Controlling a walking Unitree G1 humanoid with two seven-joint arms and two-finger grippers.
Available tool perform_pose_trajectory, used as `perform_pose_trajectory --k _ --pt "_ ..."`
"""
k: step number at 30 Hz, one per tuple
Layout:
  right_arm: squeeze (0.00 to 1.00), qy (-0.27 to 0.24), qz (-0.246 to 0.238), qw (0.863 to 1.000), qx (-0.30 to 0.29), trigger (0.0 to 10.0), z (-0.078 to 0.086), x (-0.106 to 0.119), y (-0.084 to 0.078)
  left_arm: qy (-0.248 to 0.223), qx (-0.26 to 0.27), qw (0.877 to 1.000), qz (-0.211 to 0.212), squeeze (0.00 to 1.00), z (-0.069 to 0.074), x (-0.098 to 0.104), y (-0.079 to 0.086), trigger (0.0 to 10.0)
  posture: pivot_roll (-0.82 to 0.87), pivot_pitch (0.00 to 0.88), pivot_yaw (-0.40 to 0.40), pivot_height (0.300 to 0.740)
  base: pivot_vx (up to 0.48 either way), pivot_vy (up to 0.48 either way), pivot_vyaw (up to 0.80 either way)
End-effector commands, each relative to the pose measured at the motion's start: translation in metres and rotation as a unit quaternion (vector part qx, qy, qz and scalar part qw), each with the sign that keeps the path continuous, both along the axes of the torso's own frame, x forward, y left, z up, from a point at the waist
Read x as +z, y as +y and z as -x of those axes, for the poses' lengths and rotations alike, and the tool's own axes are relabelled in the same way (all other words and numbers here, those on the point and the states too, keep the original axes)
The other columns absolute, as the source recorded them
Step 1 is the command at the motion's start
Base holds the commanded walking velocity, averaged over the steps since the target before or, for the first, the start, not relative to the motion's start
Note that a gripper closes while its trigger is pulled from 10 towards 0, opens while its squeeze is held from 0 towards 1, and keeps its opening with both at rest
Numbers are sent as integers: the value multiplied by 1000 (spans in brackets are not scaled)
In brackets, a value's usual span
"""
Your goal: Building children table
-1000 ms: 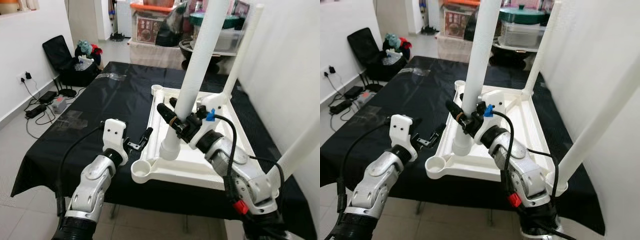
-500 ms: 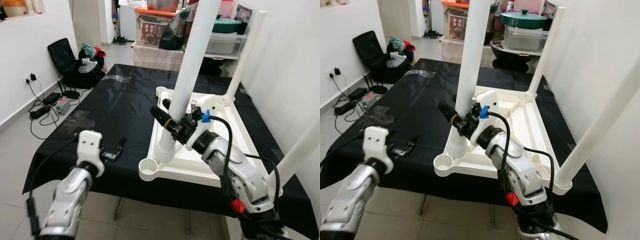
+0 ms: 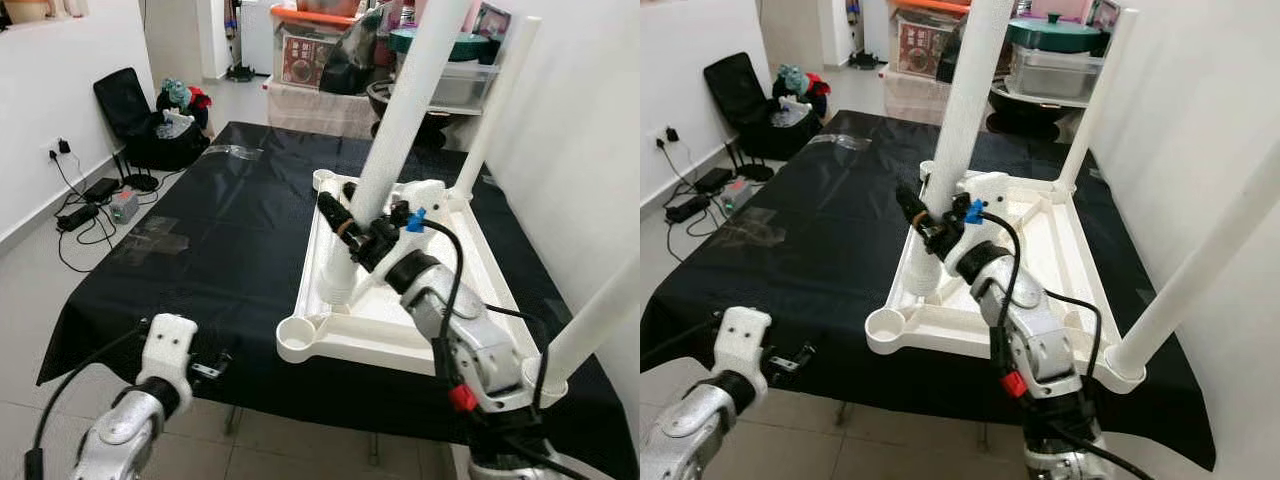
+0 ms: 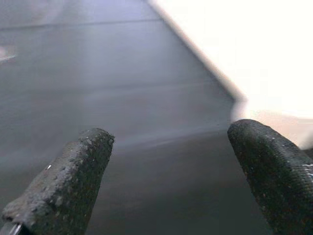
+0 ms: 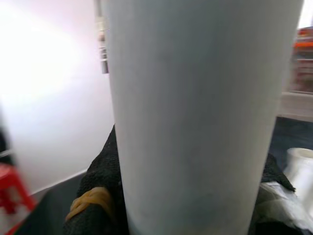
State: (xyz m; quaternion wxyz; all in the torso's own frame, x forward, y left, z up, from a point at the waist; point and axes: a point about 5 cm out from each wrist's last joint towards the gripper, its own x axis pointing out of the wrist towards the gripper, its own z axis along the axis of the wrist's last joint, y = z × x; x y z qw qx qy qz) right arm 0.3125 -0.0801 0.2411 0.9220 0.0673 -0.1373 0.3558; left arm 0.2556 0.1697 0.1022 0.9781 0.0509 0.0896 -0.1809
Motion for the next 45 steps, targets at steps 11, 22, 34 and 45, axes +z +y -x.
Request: perform_pose_trajectory --k 11,22,34,45 --pt "0 2 24 998 57 10000 4 -19 18 49 -114 992 -12 0 15 -3 -10 10000 119 0 -107 740 0 0 0" --pt "0 2 33 997 69 10000 -3 -31 32 65 -135 989 -22 0 17 -6 -13 10000 133 0 -109 740 0 0 0" --pt "0 22 49 996 75 10000 -9 -58 39 62 -133 989 -21 0 17 -2 -12 10000 145 0 -118 740 0 0 0" --pt "0 22 67 996 48 10000 -20 -72 36 58 -128 990 -20 0 15 -1 -10 10000 155 0 -125 740 0 0 0"
